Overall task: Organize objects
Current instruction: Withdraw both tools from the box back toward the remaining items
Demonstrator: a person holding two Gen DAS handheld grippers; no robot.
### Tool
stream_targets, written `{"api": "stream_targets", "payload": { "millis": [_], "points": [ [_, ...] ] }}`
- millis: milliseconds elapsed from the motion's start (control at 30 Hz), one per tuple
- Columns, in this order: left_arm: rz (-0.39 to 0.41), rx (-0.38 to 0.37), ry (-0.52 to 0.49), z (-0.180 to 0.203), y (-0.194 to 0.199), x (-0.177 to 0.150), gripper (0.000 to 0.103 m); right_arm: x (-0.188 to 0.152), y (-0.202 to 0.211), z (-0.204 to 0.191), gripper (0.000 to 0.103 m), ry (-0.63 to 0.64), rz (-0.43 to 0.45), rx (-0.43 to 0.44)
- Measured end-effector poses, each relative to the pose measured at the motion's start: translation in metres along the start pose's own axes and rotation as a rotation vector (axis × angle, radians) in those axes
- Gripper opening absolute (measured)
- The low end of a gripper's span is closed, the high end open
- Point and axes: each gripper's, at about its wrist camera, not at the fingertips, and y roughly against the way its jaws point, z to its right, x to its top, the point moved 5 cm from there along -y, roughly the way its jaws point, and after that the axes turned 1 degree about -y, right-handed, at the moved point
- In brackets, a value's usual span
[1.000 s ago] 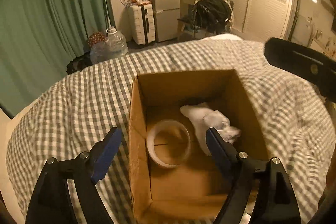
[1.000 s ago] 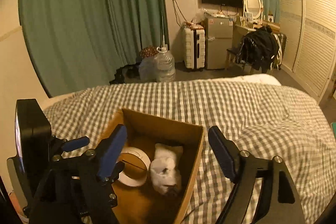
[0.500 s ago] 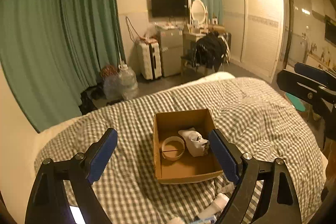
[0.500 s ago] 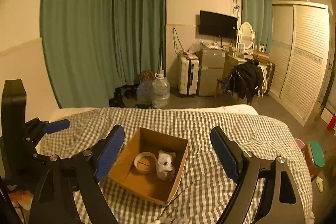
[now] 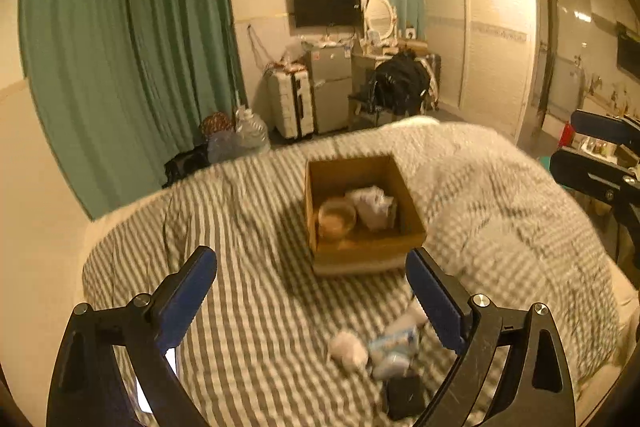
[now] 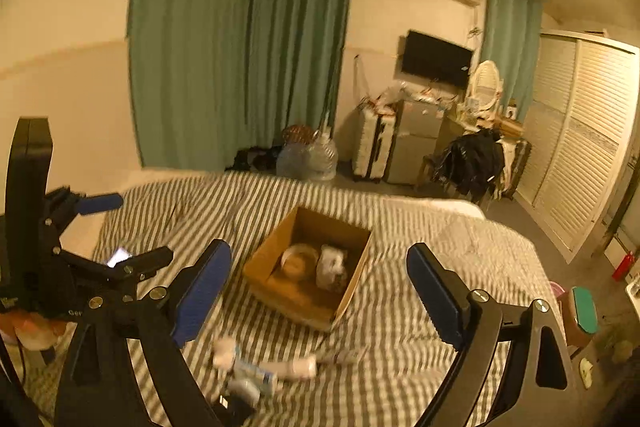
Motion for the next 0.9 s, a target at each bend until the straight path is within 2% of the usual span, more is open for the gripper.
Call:
{"api": "stream_targets", "payload": {
  "millis": [133, 267, 367, 467, 567, 767, 900],
  "points": [
    [-0.060, 0.061, 0.023, 0.005, -0.017, -0.064, 0.098, -0.056, -0.016, -0.019, 0.090, 0.019, -0.074, 0.034],
    [-0.165, 0.066, 0.090, 0.007, -0.038, -0.129, 0.098, -0.126, -0.049, -0.041, 0.090, 0.034, -0.175, 0.039],
    [-0.213, 0.092, 0.067, 0.013, -0.048, -0.165, 0.098, -0.173, -0.073, -0.052, 0.090, 0.012, -0.261, 0.072],
    [-0.216, 0.096, 0.004, 0.024, -0.049, -0.182, 0.098, -0.206, -0.096, -0.056, 0.090, 0.018, -0.337, 0.067],
    [-0.232, 0.123, -0.025, 0.027, -0.053, -0.191, 0.098, -0.238, -0.113, -0.063, 0.090, -0.015, -0.415, 0.105],
    [-0.254, 0.103, 0.070, 0.003, -0.063, -0.199, 0.098, -0.259, -0.124, -0.080, 0.090, -0.011, -0.479, 0.153],
    [-0.249, 0.124, 0.080, -0.006, -0.066, -0.198, 0.098, -0.267, -0.137, -0.091, 0.090, 0.000, -0.525, 0.177]
  ]
}}
